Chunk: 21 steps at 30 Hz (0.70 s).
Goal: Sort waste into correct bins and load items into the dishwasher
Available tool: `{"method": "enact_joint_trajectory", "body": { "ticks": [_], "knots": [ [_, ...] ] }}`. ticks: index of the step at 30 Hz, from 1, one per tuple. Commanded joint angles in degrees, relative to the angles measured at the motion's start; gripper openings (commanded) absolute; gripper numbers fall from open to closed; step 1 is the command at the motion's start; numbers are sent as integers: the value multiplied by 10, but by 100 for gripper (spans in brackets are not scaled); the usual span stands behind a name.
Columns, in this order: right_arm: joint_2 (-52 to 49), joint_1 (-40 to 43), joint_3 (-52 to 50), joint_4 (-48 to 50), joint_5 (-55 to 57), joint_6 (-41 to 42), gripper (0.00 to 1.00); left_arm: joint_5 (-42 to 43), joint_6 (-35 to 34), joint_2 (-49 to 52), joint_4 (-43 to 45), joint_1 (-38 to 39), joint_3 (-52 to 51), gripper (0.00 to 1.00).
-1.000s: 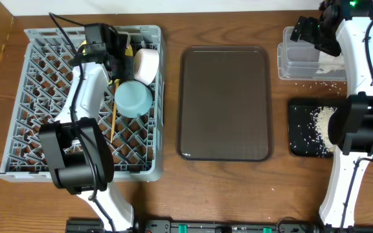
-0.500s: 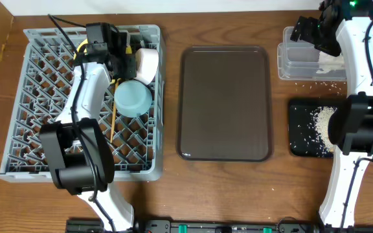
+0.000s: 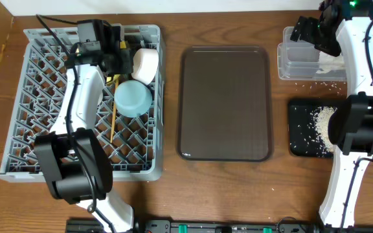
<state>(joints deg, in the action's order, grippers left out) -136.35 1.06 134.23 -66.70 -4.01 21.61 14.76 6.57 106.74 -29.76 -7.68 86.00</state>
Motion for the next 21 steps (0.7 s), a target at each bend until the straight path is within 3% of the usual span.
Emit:
{"method": "enact_joint_trajectory", "body": {
  "ticks": [1,7,13,21],
  "knots": [
    [7,-4,9,-2,8,-9,99,43,-32,-24,1,-6,-6,8],
    [7,-5,10,-2,8,-9,99,43,-81,-66,7,-6,-6,8],
    [7,-5,10,-2,8,-9,99,88,-92,-127,7,-6,-6,8],
    [7,-7,10,-2,8,-9,99,86,-116,-166,-1,-9,-6,8]
  ]
}}
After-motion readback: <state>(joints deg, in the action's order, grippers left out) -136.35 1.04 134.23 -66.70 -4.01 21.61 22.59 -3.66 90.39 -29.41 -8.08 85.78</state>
